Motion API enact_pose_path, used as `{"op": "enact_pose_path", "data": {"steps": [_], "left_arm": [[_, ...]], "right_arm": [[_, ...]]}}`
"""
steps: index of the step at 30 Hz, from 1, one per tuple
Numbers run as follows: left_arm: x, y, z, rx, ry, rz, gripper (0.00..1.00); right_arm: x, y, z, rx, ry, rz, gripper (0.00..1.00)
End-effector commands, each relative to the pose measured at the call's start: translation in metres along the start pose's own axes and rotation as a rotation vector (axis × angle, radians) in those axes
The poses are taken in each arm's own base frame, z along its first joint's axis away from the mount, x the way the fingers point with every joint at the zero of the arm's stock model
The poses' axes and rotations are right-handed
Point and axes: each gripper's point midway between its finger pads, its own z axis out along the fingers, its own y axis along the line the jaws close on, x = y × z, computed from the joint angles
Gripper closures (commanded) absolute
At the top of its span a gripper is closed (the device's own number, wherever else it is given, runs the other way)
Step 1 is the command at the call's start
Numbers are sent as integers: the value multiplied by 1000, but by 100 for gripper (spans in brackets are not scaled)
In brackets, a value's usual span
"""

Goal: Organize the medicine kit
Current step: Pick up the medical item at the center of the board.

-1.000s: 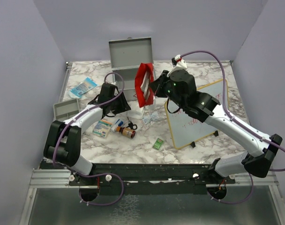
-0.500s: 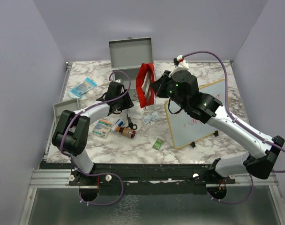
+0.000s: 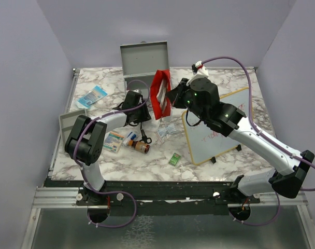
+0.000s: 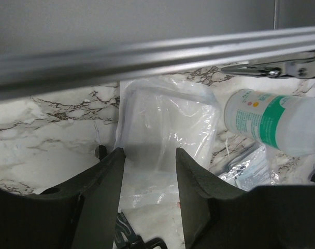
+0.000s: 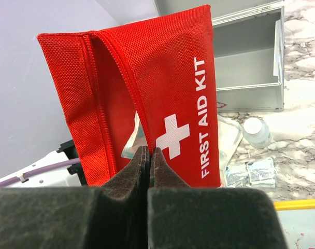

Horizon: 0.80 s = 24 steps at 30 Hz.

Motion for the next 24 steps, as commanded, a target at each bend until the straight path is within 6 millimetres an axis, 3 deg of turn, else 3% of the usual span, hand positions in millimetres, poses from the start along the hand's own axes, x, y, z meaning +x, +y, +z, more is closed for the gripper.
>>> {"op": "enact_pose_path", "data": {"steps": [1,12,20,24], "left_arm": [[3,12,6,-67,1,28,54],[13,13,11,-97,12,49,62],[-1,-1,-3,-66,-7,55,99],[-21,-18,-25,-26,-62,58,100]], "right_arm": [[-1,-5,-7,5,-3,-5,99],[1,-7,-8,10,0,-3,100],[7,-10,-7,11,8,1,100],[13,-12,-6,15,23,6,99]]}}
